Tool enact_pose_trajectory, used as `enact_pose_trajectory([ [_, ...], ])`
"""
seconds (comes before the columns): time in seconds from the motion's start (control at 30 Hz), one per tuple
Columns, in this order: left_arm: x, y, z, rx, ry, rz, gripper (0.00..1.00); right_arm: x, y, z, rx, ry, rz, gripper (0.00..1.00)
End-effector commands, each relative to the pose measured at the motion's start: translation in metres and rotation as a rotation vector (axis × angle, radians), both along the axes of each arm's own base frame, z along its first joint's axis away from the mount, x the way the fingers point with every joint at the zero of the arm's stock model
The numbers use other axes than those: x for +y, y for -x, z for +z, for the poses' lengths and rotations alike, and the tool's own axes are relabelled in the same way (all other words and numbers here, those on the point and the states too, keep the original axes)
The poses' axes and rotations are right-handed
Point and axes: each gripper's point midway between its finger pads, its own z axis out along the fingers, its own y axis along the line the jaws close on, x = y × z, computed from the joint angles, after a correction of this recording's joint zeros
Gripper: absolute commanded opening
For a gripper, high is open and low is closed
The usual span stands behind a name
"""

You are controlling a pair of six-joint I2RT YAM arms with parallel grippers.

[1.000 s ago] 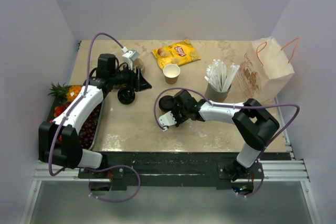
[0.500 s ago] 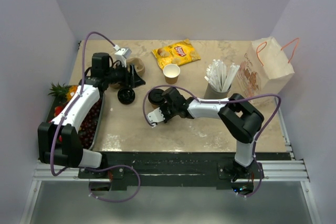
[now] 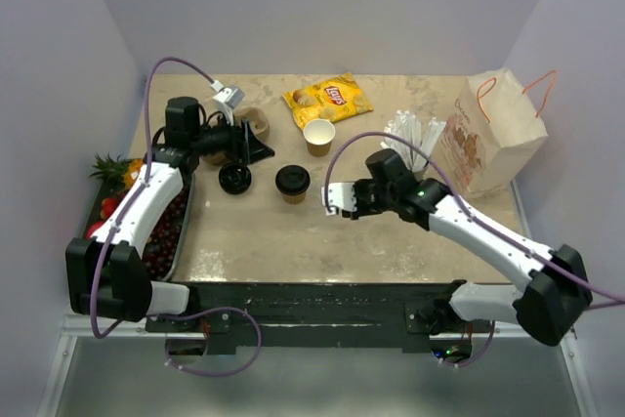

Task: Pack the takeout coffee

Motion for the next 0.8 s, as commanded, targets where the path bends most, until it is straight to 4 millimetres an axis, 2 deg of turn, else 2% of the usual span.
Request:
enact_pose_trajectory([
  [0.0,-0.006,-0.001,0.01,-0.055,0.042,-0.033,0.63,-0.023,-0.008,0.058,0.113,-0.211,-0.319,0.34],
  [0.07,-0.005,-0.005,0.007,-0.034,0.047,-0.006,0.63,-0.035,-0.023,0.08,0.178,-0.32,-0.492,0.34],
  [0.1,-0.001,-0.01,0.003,-0.023,0.032,0.03,0.63,-0.036,-0.03,0.086,0.203,-0.349,-0.532,0.34],
  [0.13,0.001,-0.014,0.0,-0.02,0.02,0.052,0.63,-0.033,-0.037,0.109,0.195,-0.409,-0.546,0.35],
  [0.17,0.004,-0.018,-0.001,-0.024,0.003,0.069,0.63,-0.033,-0.042,0.118,0.213,-0.451,-0.584,0.35],
  [0.2,0.011,-0.027,-0.004,-0.012,-0.041,0.123,0.63,-0.029,-0.046,0.124,0.216,-0.475,-0.592,0.36],
  [0.23,0.018,-0.035,-0.006,-0.031,-0.088,0.145,0.63,-0.023,-0.05,0.14,0.212,-0.515,-0.58,0.36],
  [0.27,0.031,-0.047,-0.009,-0.039,-0.151,0.219,0.63,-0.019,-0.053,0.148,0.217,-0.548,-0.589,0.37],
  [0.33,0.045,-0.063,-0.012,-0.054,-0.265,0.237,0.63,-0.015,-0.062,0.164,0.203,-0.594,-0.595,0.38],
  [0.4,0.062,-0.08,-0.025,-0.009,-0.393,0.261,0.61,-0.011,-0.07,0.177,0.196,-0.621,-0.596,0.39],
  [0.47,0.086,-0.095,-0.034,0.031,-0.507,0.322,0.59,-0.006,-0.075,0.176,0.208,-0.623,-0.599,0.4],
  [0.53,0.099,-0.108,-0.04,0.098,-0.531,0.358,0.58,-0.003,-0.078,0.178,0.216,-0.632,-0.598,0.4],
  [0.63,0.104,-0.127,-0.041,0.098,-0.531,0.415,0.57,-0.002,-0.078,0.173,0.228,-0.642,-0.601,0.41],
  [0.73,0.101,-0.143,-0.043,0.049,-0.557,0.352,0.56,-0.003,-0.076,0.167,0.232,-0.638,-0.605,0.42],
  [0.77,0.095,-0.151,-0.029,0.001,-0.544,0.317,0.56,-0.004,-0.074,0.167,0.227,-0.636,-0.603,0.42],
])
